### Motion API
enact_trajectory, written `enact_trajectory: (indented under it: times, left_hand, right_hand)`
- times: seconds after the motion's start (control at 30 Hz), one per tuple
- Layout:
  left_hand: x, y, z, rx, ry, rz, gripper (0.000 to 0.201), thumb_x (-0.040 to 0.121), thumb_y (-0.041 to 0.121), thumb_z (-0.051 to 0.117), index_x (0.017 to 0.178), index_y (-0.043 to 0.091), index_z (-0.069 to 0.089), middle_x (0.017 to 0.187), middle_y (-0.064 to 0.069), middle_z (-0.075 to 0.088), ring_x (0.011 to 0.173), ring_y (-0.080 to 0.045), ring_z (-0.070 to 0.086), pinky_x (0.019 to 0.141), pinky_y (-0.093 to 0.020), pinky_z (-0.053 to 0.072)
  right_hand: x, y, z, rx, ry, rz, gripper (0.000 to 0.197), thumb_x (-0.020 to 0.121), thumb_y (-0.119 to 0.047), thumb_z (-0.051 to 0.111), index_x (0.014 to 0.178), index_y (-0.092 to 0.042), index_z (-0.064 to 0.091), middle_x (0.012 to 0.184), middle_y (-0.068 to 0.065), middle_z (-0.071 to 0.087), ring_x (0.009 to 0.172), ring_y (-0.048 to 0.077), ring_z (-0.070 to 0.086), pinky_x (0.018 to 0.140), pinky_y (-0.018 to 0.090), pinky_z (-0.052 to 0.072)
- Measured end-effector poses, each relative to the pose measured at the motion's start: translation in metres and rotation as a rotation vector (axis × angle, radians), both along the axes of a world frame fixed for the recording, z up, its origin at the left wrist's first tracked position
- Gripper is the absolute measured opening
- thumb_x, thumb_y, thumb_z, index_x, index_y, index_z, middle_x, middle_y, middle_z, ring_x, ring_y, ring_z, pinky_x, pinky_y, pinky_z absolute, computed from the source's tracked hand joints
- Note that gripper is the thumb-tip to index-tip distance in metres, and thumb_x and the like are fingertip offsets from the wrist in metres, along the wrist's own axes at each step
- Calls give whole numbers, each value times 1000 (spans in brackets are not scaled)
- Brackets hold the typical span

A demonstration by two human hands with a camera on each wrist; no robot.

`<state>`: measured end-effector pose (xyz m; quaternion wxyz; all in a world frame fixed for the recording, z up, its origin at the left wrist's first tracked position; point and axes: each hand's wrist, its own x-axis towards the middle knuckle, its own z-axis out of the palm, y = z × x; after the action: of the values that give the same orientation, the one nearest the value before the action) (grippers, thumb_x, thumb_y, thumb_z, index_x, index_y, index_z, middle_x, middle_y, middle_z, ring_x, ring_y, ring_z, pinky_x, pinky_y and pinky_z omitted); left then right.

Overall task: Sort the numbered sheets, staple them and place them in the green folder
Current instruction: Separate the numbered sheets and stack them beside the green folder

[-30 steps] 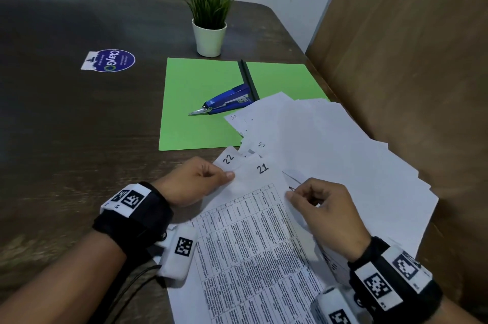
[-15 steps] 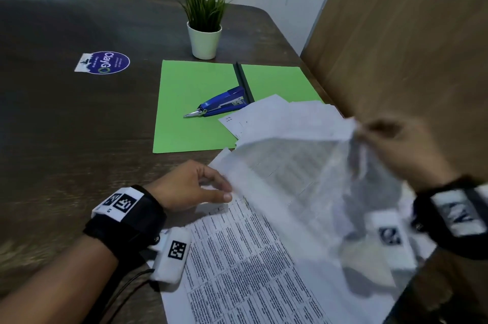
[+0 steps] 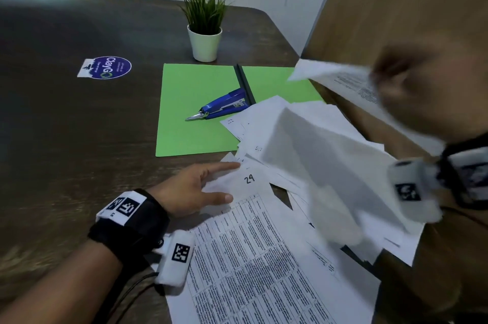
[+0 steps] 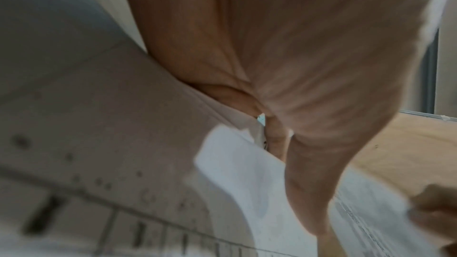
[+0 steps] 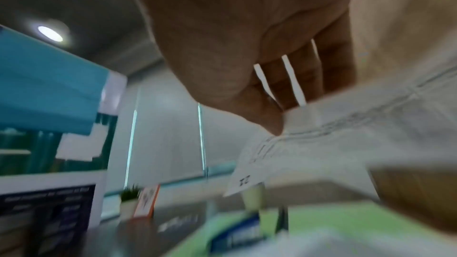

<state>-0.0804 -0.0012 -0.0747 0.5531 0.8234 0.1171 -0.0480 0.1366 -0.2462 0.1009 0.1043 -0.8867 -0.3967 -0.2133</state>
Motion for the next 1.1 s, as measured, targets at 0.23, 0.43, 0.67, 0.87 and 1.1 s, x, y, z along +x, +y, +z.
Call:
enact_trajectory:
  times: [0.23,0.43,0.67,0.87,1.1]
  left_hand:
    - [-3,-1,3,71,-1,20,65,82,29,82,133,57,53,149,23,47,137,11,39,120,-22,27]
    - [-1,0,2,55,24,14,68,80,32,83,130,65,50,151,24,45,138,10,37,121,-25,26]
    - [-1,-1,2,-30,21,10,67,77,48,72,141,42,52,149,24,45,134,15,39,116,-17,29]
    - [4,-7,0,-182,-30,119,34,103,25,48,134,20,61,122,14,62,107,12,55,87,1,41]
    - [5,-3,-5,-188,11,181,22,99,20,60,114,32,69,117,18,70,104,11,62,93,-15,45]
  right_hand:
    - [-60,35,-115,-518,323,-92,21,84,-15,49,68,-20,37,74,-6,40,78,30,58,59,28,29]
    - [-60,46,-123,-420,374,-123,27,87,-18,50,63,-21,35,67,-6,39,70,25,45,63,27,32]
    - [-46,42,-139,-460,589,-154,19,92,-32,52,76,-23,55,76,-7,56,79,23,59,66,27,39]
    - [-64,23,-145,142,903,88,12,89,-37,71,84,-25,72,77,-11,71,69,6,65,65,25,52]
    - [-88,4,-169,351,1224,351,18,82,-14,79,97,-25,77,82,-22,71,78,-4,64,77,12,46]
